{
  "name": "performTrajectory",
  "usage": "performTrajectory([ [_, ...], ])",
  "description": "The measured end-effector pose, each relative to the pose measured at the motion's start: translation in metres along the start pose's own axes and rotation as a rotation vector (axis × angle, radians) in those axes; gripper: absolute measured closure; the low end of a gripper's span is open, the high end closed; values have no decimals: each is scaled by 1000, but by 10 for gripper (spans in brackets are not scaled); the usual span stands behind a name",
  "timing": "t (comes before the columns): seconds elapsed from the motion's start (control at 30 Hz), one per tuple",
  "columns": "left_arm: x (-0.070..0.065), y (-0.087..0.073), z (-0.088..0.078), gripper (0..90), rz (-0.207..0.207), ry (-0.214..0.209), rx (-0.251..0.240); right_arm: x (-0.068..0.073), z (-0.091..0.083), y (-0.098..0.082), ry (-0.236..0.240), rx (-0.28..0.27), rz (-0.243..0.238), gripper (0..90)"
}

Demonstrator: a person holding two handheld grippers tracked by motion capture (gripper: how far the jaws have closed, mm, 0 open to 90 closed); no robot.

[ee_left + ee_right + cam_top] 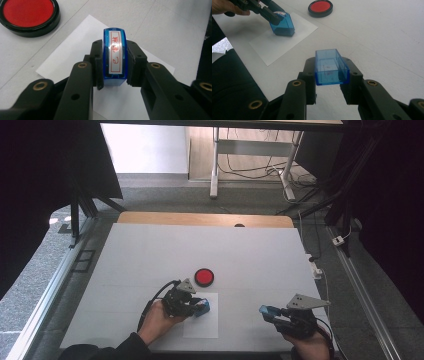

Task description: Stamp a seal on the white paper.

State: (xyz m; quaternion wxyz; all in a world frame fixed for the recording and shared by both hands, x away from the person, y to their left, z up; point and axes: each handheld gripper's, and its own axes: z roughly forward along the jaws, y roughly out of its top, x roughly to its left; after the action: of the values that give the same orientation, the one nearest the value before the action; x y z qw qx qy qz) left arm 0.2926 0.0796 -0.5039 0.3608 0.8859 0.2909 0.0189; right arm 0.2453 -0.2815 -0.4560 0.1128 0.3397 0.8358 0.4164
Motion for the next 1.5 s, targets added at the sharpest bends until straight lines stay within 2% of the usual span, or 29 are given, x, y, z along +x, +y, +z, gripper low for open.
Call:
performTrajectory([
  [0.17,-1,2,-1,709,15,4,15,0,1,0,4,-4,0,687],
  [0.3,-2,1,0,708,38,10,9,0,1,1,5,-3,-2,687],
  [0.97,-3,3,-2,706,69,10,21,0,1,1,4,-2,-5,687],
  [1.33,-2,6,-13,705,65,2,-10,0,1,0,3,-1,-6,687],
  [1.5,1,8,-22,705,53,-15,-43,0,1,0,3,-1,-6,687],
])
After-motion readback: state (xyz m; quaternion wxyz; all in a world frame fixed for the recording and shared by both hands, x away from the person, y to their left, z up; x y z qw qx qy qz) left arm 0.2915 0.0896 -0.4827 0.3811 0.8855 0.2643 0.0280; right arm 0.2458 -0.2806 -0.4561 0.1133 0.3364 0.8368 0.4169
